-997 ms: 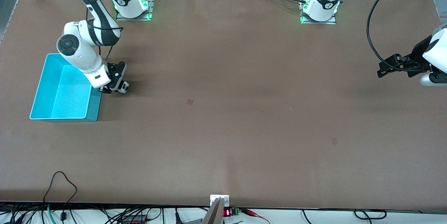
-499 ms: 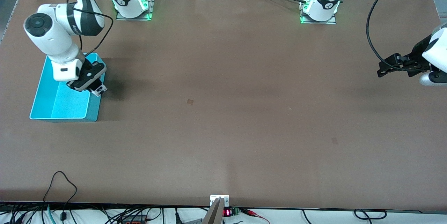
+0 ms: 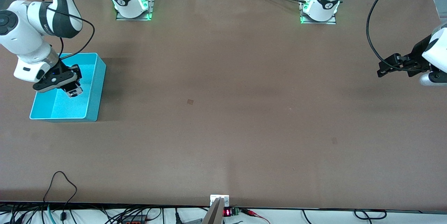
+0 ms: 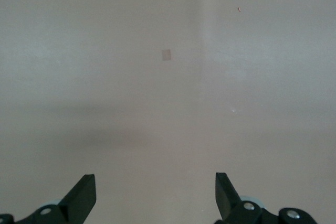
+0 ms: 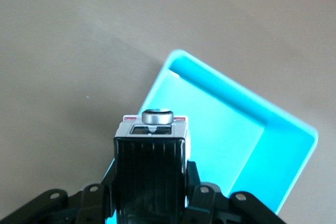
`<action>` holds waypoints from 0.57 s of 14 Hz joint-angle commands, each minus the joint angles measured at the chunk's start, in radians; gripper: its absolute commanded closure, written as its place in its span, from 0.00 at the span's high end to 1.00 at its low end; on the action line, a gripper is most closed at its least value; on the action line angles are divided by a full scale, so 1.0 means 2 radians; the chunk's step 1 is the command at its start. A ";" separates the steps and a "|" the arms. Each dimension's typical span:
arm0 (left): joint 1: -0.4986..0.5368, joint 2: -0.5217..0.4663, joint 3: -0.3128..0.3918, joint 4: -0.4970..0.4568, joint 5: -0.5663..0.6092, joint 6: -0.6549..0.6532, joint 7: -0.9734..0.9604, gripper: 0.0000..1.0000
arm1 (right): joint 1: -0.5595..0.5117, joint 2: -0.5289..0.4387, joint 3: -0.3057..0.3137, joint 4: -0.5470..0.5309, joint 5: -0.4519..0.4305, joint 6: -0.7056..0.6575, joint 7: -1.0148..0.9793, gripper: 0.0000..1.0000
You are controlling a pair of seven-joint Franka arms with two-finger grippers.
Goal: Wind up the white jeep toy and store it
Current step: 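Lift the jeep with the right gripper and carry it over the bin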
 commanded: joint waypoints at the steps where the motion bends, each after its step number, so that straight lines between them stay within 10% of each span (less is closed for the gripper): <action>1: -0.008 -0.012 0.009 -0.010 -0.005 -0.001 0.009 1.00 | -0.002 0.006 -0.012 0.007 0.003 -0.036 0.095 0.00; 8: -0.008 -0.012 0.008 -0.011 -0.005 -0.005 0.009 1.00 | -0.005 0.065 -0.059 0.006 0.005 -0.022 0.181 0.00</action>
